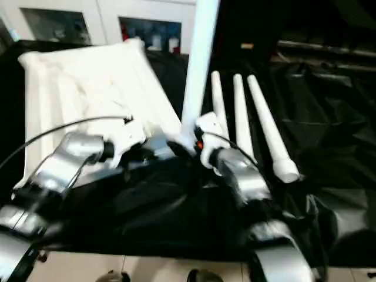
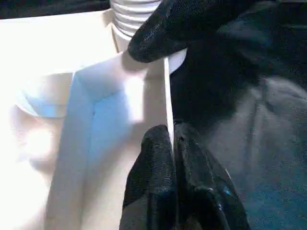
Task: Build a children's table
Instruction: Insert table leg to table base, then rotate leg to tighten
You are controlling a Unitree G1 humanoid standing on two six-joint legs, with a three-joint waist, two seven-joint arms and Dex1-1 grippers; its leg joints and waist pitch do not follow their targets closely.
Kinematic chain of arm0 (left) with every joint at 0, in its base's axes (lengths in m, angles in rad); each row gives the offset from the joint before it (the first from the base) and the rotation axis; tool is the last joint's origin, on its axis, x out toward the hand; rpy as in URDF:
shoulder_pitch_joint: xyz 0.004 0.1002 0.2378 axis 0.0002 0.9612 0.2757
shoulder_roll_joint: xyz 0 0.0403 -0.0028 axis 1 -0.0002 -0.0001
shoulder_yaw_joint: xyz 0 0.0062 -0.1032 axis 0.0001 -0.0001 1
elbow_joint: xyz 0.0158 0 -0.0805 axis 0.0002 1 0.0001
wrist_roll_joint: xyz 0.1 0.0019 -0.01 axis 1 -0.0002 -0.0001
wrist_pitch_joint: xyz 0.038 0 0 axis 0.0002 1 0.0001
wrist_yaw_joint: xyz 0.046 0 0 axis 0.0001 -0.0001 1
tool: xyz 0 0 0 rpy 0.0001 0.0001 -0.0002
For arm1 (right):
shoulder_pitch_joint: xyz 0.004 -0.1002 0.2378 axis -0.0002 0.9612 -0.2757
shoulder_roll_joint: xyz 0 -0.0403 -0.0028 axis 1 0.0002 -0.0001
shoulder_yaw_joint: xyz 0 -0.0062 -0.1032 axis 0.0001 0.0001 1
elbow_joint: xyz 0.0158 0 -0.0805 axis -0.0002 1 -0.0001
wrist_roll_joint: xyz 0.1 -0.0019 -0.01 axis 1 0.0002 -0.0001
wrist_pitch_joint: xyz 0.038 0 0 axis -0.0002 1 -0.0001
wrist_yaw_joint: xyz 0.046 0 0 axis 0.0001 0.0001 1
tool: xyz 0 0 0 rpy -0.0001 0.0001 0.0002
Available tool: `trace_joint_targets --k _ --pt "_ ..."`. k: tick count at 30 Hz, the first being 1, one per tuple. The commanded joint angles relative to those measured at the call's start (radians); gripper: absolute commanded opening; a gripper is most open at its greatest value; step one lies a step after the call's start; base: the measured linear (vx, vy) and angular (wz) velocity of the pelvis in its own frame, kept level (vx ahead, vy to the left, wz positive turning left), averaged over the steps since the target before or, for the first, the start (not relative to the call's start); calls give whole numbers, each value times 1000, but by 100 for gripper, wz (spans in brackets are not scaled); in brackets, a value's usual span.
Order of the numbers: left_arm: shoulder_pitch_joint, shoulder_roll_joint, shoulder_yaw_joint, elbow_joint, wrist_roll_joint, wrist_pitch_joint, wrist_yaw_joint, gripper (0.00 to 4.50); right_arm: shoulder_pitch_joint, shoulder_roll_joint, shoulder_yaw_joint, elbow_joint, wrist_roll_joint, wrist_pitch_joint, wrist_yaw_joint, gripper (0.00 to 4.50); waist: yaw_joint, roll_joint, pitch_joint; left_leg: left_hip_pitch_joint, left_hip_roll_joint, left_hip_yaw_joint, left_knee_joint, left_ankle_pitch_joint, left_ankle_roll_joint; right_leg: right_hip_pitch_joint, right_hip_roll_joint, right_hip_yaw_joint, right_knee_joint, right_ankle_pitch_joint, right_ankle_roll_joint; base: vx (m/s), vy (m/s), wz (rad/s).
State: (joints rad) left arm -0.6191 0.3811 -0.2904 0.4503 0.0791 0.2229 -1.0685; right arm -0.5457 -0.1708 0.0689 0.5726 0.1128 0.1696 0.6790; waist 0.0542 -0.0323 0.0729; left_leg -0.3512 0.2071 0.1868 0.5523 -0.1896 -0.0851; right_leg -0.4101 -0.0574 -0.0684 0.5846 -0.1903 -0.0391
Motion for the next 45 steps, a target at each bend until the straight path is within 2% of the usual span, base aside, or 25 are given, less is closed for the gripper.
trace_joint_targets --k 1,3,6,12,15,19,23,24,26,28,33,36,40,45 --pt "15 -4 -22 -58 -37 -38 -56 0 19 -35 15 -76 -7 22 46 449 -2 4 -64 7 32 -2 -48 -36 83 68 -78 59 -32 76 -254 0 0 0" --pt "23 1 -24 -67 -40 -44 -67 0 35 -55 23 -107 -6 26 71 449 2 4 -67 8 31 -2 -43 -5 98 68 -77 59 -26 119 -253 0 0 0" --pt "44 17 -31 -88 -51 -52 -99 0 70 -106 44 -175 10 23 143 449 5 1 -65 5 29 -2 -41 -10 111 69 -78 59 -27 115 -250 0 0 0" --pt "59 38 -33 -108 -59 -37 -129 0 99 -162 65 -216 19 4 235 449 6 0 -62 4 30 -3 -40 -74 87 66 -79 59 -35 -17 -235 0 0 0" --pt "62 43 -29 -111 -60 -38 -132 0 103 -175 70 -222 15 -6 249 449 6 -3 -61 4 29 -3 -38 -83 79 64 -78 60 -35 -40 -226 0 0 0" --pt "61 49 -28 -108 -59 -43 -134 0 102 -189 74 -223 11 -11 263 449 7 -3 -66 3 27 -4 -35 -58 83 66 -77 60 -28 -3 -229 0 0 0" --pt "55 53 -29 -102 -61 -47 -134 0 94 -194 74 -207 8 -21 271 449 8 -5 -70 0 24 -4 -29 -27 104 69 -75 59 -22 51 -241 0 0 0" --pt "54 53 -29 -101 -61 -47 -134 0 93 -195 75 -206 8 -22 272 423 8 -5 -69 -1 24 -4 -29 -26 109 69 -75 59 -22 53 -243 0 0 0" --pt "52 53 -29 -98 -60 -48 -134 0 91 -196 78 -201 3 -29 274 417 8 -6 -70 -1 24 -4 -28 -28 110 69 -76 59 -21 45 -243 0 0 0" --pt "48 53 -29 -92 -57 -51 -133 0 89 -196 83 -191 -1 -38 277 381 8 -5 -70 -1 24 -4 -27 -32 109 69 -75 58 -21 35 -241 0 0 0" --pt "46 54 -29 -88 -57 -53 -133 0 87 -190 90 -175 -3 -51 275 338 9 -3 -69 0 25 -4 -26 -63 91 66 -75 59 -25 -18 -235 0 0 0" --pt "44 54 -29 -85 -56 -55 -132 0 88 -185 95 -170 -5 -55 275 313 9 -3 -71 -1 24 -5 -25 -63 86 67 -75 59 -23 -15 -234 0 0 0" --pt "42 57 -28 -81 -56 -58 -132 0 88 -177 97 -161 -8 -59 270 284 9 -3 -72 -1 23 -6 -23 -46 95 67 -74 58 -19 19 -241 0 0 0" --pt "38 60 -27 -75 -55 -60 -130 0 88 -160 92 -138 -8 -64 241 277 8 -2 -71 -2 23 -7 -24 -65 84 67 -75 58 -22 -16 -239 0 0 0"
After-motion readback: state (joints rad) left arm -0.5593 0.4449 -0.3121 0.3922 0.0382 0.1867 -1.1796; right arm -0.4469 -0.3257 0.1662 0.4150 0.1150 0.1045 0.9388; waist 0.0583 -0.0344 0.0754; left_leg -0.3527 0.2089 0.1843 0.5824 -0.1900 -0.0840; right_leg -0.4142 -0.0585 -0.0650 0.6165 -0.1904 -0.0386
